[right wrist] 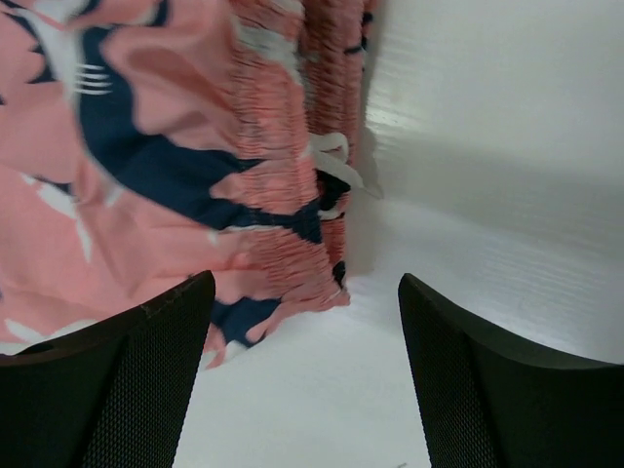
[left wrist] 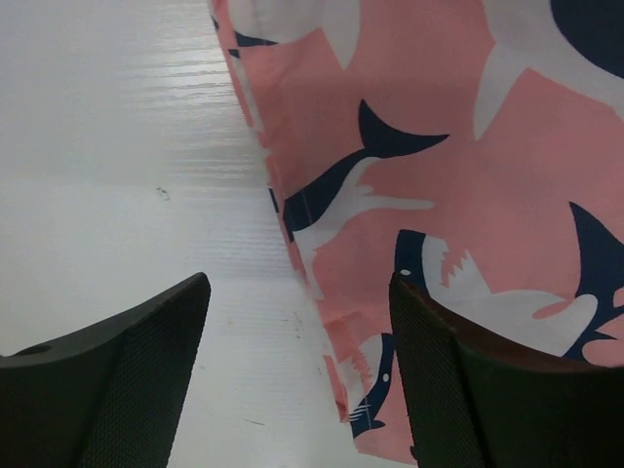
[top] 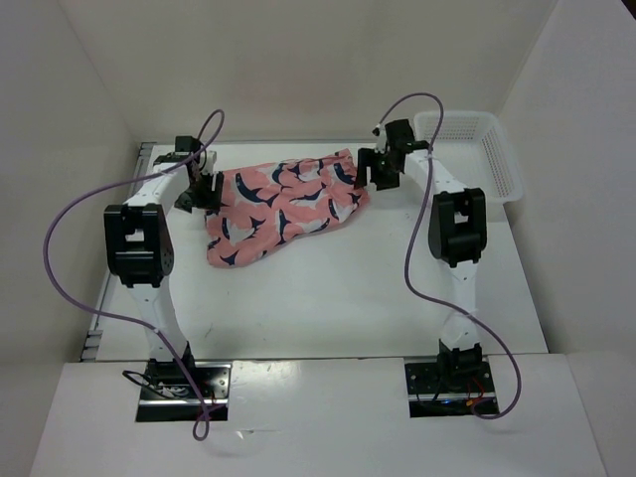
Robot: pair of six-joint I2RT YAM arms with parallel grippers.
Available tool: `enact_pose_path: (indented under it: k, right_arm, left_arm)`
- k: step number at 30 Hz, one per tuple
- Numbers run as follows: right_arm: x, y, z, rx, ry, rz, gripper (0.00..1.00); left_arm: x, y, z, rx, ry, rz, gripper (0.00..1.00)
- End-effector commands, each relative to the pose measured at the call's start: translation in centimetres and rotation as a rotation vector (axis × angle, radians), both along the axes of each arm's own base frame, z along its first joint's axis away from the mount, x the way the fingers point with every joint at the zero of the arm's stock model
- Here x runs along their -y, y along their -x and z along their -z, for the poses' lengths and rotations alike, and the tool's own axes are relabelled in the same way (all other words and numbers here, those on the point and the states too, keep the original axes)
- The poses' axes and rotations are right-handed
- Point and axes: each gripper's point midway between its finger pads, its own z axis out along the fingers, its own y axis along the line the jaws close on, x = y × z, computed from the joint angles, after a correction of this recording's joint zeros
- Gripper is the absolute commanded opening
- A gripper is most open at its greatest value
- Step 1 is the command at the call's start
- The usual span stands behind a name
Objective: Fold and stack the shorts
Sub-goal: Fold the shorts
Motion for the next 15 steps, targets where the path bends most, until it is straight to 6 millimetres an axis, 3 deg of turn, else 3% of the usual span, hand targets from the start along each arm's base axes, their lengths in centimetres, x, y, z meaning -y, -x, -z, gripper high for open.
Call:
enact_pose_path:
  k: [1, 3, 5, 7, 10, 12, 15]
  right_arm:
    - [0.1, -0.8, 2.7, -0.026, 0.011, 0.048, 0.81]
    - [-0.1, -1.2, 3.5, -0.038, 0.000, 0.049, 0.81]
    - [-0.9, -1.7, 2.9, -0.022, -0.032, 0.017, 0.81]
    - [-1.8, -1.5, 3.0, -0.034, -0.077, -0.017, 0.81]
    - [-2.9, -0.6, 4.1, -0.065, -0.079, -0.040, 0.76]
    - [-3.3, -0.1, 4.4, -0.081, -0.084, -0.038, 0.68]
    - [-3.2, 0.1, 4.9, -0.096, -0.079, -0.024, 0.35]
  left_arm:
    - [1.0, 0.4, 1.4, -0.027, 0.027, 0.026, 0.82]
    - [1.0, 0.4, 1.4, -0.027, 0.027, 0.026, 0.76]
    - [1.2, 1.2, 2.5, -0.065, 0.038, 0.030, 0.71]
    - [1.5, 1.2, 2.5, -0.065, 0.049, 0.034, 0.63]
    - [1.7, 2.1, 4.2, -0.127, 0.061, 0.036, 0.50]
    - [2.2, 2.6, 5.2, -0.159, 0.089, 0.045, 0.44]
    - [2.8, 3.1, 6.5, -0.197, 0.124, 0.054, 0.27]
